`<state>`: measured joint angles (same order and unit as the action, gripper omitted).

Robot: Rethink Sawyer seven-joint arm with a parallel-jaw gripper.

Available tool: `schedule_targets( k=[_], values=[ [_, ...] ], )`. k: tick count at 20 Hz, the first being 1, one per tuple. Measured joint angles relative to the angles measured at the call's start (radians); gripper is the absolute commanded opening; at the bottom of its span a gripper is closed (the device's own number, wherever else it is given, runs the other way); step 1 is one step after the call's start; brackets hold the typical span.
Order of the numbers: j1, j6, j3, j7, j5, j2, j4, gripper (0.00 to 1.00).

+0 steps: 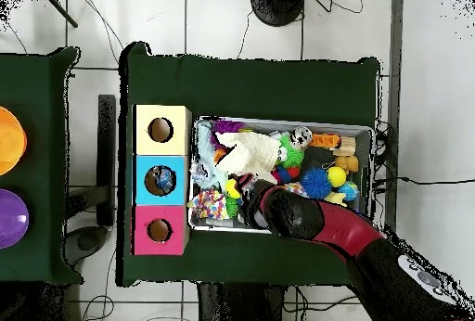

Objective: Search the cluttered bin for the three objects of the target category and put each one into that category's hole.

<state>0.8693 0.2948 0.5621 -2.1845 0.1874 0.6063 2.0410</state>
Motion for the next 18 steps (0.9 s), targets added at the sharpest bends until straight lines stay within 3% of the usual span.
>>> schedule_targets(
  k=[18],
  values=[
    [0.046,-0.003,0.127,0.0,0.023,-0.15,-0.001,1.0]
  ],
)
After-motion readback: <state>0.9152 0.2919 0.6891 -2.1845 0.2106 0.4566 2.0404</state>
